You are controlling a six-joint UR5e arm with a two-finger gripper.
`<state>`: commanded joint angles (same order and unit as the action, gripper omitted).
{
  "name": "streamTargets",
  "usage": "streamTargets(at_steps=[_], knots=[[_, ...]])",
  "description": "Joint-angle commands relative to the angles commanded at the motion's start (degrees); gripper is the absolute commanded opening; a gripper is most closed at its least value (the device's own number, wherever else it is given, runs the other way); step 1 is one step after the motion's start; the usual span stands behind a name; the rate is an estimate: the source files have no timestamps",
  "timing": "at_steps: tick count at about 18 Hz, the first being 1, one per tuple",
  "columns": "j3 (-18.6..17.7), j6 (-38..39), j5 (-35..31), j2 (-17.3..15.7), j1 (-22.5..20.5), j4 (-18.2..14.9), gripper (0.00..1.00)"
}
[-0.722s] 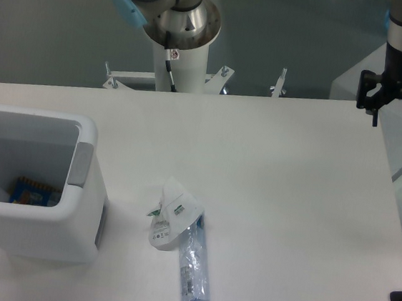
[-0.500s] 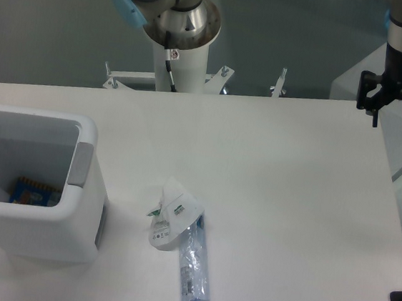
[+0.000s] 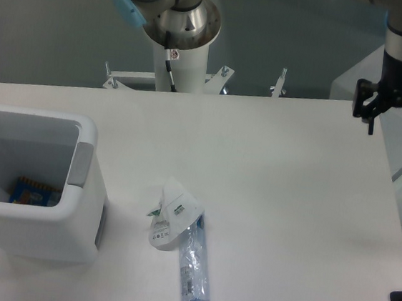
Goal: Place the trash in the trash can
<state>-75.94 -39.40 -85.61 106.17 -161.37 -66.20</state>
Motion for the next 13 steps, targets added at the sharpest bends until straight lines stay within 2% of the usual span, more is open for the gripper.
streamTargets(at_steps=[2, 5, 9, 13], knots=[[-1.3, 3.3, 0.2, 0.6, 0.3, 3.5, 1.00], [-3.2, 4.2, 2.9, 1.9, 1.3, 8.3, 1.00], [-2.7, 11.3, 4.6, 4.7, 2.9, 9.9, 1.00], [-1.6, 18.1, 7.1, 8.7, 5.5, 13.0, 1.00]])
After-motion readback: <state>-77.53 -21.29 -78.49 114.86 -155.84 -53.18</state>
